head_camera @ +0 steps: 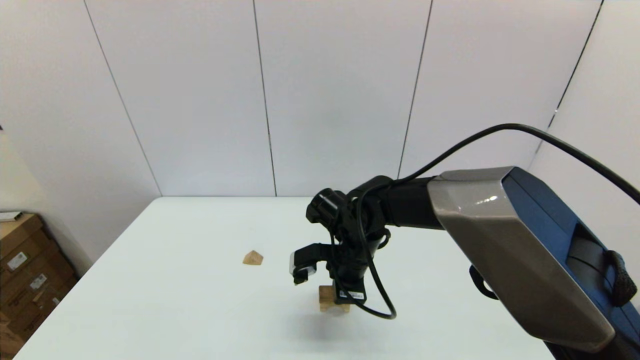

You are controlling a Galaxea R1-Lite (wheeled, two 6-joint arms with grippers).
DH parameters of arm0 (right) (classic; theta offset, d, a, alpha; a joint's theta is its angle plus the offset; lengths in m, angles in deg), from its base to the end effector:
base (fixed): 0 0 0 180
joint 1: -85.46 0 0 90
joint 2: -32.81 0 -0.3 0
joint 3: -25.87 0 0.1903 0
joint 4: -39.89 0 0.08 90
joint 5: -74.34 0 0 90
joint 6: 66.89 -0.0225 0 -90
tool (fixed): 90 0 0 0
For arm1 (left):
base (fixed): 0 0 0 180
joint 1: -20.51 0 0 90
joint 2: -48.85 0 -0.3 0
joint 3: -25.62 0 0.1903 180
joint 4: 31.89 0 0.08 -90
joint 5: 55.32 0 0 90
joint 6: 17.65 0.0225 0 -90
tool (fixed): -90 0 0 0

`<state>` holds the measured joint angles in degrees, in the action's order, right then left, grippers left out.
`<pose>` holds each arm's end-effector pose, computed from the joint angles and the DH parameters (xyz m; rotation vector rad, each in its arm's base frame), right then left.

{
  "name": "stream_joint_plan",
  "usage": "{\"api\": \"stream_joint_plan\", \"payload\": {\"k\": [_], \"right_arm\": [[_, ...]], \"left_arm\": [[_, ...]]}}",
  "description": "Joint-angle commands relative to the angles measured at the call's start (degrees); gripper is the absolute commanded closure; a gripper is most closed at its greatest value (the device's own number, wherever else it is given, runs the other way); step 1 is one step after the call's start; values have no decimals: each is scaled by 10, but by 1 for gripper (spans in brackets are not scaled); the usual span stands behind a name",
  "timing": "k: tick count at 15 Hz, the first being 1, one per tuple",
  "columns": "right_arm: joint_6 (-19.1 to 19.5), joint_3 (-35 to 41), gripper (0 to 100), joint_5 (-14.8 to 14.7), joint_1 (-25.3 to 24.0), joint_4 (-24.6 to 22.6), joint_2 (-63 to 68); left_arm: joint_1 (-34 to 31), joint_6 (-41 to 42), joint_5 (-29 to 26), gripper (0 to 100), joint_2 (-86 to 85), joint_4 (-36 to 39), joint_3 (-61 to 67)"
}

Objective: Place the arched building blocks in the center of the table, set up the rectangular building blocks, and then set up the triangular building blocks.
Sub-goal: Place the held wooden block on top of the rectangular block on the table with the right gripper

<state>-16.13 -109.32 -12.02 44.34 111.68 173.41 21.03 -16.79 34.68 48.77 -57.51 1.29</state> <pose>0.3335 0.2930 0.0726 -1.1535 0.9547 1.2270 -0.0242 0.0002 0.0761 0.0151 0.0210 -0.0092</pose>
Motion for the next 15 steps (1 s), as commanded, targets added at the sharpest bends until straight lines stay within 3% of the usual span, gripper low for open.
{"api": "stream_joint_plan", "payload": {"k": [1, 15], "right_arm": [[3, 0, 100, 1, 0, 3, -1], [9, 0, 100, -6, 1, 2, 2]], "left_arm": [[0, 0, 0, 0, 1, 0, 0], [0, 0, 0, 0, 1, 0, 0]]}}
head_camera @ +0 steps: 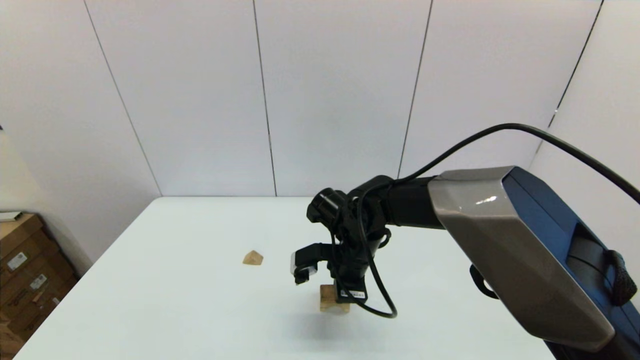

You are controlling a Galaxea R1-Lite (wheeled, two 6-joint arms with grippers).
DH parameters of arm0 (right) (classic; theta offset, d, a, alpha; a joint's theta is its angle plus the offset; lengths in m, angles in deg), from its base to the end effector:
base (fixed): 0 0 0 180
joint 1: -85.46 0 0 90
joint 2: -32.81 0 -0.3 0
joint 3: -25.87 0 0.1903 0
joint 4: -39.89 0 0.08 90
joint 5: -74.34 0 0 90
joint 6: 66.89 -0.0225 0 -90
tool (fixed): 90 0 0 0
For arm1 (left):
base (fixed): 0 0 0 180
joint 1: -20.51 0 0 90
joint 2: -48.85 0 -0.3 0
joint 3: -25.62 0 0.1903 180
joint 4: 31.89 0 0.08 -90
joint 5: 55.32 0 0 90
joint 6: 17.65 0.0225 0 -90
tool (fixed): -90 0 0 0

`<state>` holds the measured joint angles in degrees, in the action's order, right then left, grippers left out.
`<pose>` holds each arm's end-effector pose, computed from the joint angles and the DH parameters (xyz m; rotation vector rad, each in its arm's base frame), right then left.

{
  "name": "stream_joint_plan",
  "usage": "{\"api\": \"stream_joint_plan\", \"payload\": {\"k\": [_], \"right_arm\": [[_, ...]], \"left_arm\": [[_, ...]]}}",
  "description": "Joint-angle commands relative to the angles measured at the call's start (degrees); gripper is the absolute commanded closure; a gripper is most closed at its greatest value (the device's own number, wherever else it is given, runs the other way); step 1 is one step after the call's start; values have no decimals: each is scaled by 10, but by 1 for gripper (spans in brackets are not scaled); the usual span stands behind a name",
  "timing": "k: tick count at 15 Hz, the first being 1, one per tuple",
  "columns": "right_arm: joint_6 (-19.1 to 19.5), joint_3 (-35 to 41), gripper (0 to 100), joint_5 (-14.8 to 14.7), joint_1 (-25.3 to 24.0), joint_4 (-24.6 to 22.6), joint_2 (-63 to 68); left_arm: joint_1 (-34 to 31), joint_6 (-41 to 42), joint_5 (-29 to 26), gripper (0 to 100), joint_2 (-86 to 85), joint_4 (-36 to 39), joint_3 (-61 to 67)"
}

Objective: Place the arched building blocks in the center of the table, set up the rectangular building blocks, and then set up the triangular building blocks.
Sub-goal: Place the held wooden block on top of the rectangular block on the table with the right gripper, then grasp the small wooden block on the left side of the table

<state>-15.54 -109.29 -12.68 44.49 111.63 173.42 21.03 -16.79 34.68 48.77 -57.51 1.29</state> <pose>0.3345 0.2920 0.0724 -1.1689 0.9523 1.2210 -0.0242 0.0002 0.0761 0.0151 0.0210 -0.0092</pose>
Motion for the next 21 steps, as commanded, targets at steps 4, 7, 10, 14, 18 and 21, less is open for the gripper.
{"api": "stream_joint_plan", "payload": {"k": [4, 7, 10, 14, 18, 21], "right_arm": [[2, 0, 0, 0, -1, 1, 2], [1, 0, 0, 0, 0, 1, 1], [-6, 4, 0, 2, 4, 2, -42], [-63, 48, 0, 5, 20, 4, -217], [-155, 136, 0, 2, 26, 4, -416], [-181, 172, 0, 2, 86, 4, -529]], "left_arm": [[0, 0, 0, 0, 1, 0, 0], [0, 0, 0, 0, 1, 0, 0], [0, 0, 0, 0, 1, 0, 0], [0, 0, 0, 0, 1, 1, 0], [0, 0, 0, 0, 1, 0, 0], [0, 0, 0, 0, 1, 0, 0]]}}
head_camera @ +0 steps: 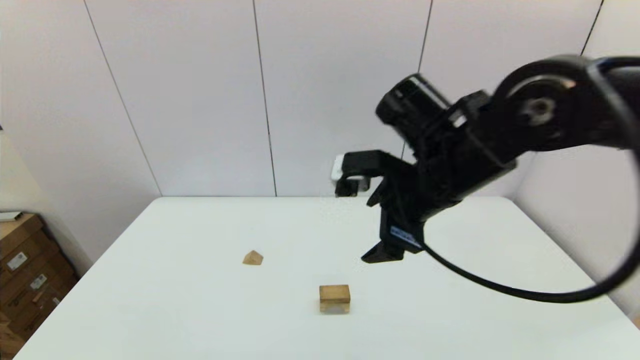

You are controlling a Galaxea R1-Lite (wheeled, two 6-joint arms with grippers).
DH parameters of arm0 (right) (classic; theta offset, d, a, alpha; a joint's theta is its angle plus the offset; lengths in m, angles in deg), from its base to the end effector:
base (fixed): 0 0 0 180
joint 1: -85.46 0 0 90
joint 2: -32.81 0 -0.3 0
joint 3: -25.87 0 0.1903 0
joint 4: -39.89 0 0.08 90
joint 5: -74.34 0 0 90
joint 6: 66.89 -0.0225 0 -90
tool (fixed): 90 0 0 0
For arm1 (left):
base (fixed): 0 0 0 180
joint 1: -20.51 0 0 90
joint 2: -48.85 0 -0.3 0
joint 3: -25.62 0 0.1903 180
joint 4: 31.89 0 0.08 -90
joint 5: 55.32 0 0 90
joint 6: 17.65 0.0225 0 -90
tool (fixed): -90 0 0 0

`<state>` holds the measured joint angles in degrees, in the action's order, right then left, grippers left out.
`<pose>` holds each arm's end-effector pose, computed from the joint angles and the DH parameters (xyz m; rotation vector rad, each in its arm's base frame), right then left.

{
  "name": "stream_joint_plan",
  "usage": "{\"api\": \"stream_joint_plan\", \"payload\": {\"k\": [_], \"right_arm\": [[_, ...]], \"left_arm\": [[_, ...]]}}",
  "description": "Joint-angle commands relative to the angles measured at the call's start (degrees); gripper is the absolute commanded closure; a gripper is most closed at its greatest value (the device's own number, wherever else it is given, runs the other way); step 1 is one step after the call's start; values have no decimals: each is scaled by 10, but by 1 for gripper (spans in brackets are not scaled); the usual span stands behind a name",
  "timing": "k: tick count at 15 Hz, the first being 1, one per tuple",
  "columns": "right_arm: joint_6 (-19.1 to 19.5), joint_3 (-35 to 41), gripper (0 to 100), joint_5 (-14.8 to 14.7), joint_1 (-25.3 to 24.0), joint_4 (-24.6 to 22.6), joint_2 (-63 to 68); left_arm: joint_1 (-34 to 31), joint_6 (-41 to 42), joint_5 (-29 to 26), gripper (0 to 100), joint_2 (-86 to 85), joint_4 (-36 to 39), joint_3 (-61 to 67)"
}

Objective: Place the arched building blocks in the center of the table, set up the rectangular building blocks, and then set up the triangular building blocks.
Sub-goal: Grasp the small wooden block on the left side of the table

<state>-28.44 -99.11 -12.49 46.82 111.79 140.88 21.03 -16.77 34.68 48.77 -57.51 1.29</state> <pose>0.2600 0.2095 0.2566 -0.8912 0.6832 0.9747 -0.0242 0.0002 0.0761 0.0155 0.0210 -0.0092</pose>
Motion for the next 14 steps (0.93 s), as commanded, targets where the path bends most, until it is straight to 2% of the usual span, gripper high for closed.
{"api": "stream_joint_plan", "payload": {"k": [1, 4, 6, 10, 14], "right_arm": [[-53, 92, 0, 1, 92, 2, -251], [-58, 159, 0, 2, 159, 1, -339], [-82, 202, 0, 1, 186, -2, -385], [-138, 240, 0, 5, 256, -2, -445], [-161, 289, 0, 8, 357, -4, -516]], "left_arm": [[0, 0, 0, 0, 1, 0, 0], [0, 0, 0, 0, 1, 0, 0], [0, 0, 0, 0, 1, 0, 0], [0, 0, 0, 0, 1, 0, 0], [0, 0, 0, 0, 1, 0, 0]]}}
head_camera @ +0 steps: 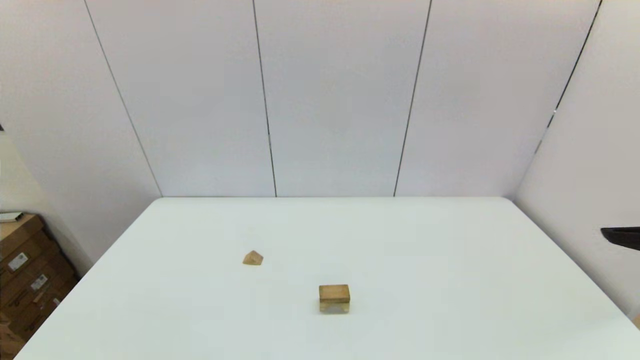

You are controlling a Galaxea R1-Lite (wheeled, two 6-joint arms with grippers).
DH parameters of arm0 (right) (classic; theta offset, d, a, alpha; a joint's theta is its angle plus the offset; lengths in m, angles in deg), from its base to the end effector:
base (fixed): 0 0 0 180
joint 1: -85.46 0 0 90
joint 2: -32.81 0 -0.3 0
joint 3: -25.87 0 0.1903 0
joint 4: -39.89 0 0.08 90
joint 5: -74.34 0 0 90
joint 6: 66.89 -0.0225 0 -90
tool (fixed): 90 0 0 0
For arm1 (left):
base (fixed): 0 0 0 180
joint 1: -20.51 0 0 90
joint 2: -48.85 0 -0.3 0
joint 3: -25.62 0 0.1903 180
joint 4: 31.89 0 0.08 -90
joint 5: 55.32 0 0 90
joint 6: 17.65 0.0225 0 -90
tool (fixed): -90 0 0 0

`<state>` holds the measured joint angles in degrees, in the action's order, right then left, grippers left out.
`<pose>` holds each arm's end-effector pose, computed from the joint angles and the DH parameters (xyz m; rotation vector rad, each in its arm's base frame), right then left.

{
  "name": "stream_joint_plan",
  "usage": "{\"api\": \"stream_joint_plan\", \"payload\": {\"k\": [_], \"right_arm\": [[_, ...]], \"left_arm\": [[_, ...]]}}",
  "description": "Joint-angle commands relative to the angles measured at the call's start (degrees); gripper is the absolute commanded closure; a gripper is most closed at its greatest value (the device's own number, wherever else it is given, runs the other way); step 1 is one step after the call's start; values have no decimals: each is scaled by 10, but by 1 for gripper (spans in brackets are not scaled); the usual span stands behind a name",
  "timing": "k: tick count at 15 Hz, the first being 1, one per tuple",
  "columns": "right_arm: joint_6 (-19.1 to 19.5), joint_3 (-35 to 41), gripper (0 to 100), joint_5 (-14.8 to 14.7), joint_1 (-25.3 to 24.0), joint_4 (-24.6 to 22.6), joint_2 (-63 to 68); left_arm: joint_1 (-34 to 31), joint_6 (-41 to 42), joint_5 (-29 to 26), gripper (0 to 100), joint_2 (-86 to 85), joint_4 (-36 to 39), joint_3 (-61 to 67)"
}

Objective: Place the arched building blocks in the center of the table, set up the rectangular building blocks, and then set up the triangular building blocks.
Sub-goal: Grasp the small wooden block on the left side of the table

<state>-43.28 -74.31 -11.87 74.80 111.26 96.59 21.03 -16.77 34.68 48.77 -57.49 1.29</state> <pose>0.1025 0.0208 0.3233 -0.4337 0.5524 0.3671 -0.0242 0.0002 0.0761 0.0155 0.0207 -0.0092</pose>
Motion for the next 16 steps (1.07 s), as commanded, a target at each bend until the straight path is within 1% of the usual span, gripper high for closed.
{"api": "stream_joint_plan", "payload": {"k": [1, 3, 4, 5, 6, 7, 8, 10, 12, 16], "right_arm": [[-23, 58, 0, 2, 100, 2, -95], [-31, 95, 0, 2, 144, -5, -139], [-32, 128, 0, -1, 165, -25, -174], [-34, 150, 0, -2, 172, -40, -196], [-44, 185, 0, -2, 183, -62, -231], [-46, 206, 0, -3, 186, -71, -260], [-47, 221, 0, -5, 185, -72, -285], [-49, 250, 0, -8, 168, -70, -335], [-47, 270, 0, -19, 136, -68, -382], [-45, 330, 0, -19, 135, -70, -467]], "left_arm": [[0, 0, 0, 0, 1, -1, 0], [0, 0, 0, 0, 1, -1, 0], [0, 0, 0, 0, 1, -1, 0], [0, 0, 0, 0, 1, -1, 0], [0, 0, 0, 0, 1, -1, 0], [0, 0, 0, 0, 1, 0, 0], [0, 0, 0, 0, 1, -1, 0], [0, 0, 0, 0, 1, -1, 0], [0, 0, 0, 0, 1, -1, 0], [0, 0, 0, 0, 1, -1, 0]]}}
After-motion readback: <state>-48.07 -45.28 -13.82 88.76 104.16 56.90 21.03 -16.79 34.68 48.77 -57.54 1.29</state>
